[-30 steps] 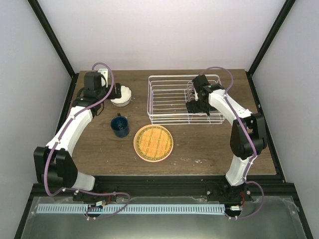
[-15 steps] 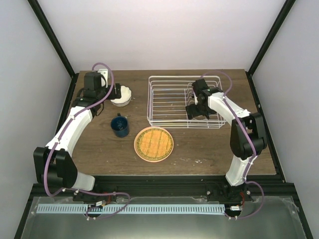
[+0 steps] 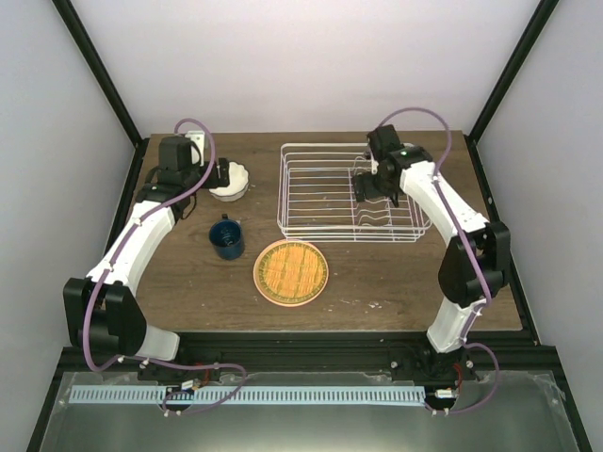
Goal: Load the mixed dishes into the dish rack
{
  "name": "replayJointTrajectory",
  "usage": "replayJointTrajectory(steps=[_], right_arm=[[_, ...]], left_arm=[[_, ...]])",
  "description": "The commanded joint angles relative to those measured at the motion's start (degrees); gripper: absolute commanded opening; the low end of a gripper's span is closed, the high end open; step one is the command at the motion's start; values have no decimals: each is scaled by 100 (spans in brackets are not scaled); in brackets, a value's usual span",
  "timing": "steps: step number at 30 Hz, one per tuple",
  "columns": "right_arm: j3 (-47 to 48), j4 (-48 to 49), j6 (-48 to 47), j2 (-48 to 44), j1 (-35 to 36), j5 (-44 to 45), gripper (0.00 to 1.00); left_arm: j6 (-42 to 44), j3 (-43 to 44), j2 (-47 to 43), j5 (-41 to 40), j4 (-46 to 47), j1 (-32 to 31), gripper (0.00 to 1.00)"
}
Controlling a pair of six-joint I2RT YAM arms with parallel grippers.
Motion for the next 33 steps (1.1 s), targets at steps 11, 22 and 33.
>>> replayJointTrajectory(steps=[11,22,33], right_arm=[[1188,-261,331,-83,-587,767,100],[1566,174,-33,700,-1754,538,100],[1629,550,-128,1476,-1859,19,100]], left_arm=[[-27,401,542,817,-263,-297,100],[-265,2239,2332,1001,-610,-834,100],[-164,3265,3590,867,-1044,-862,100]])
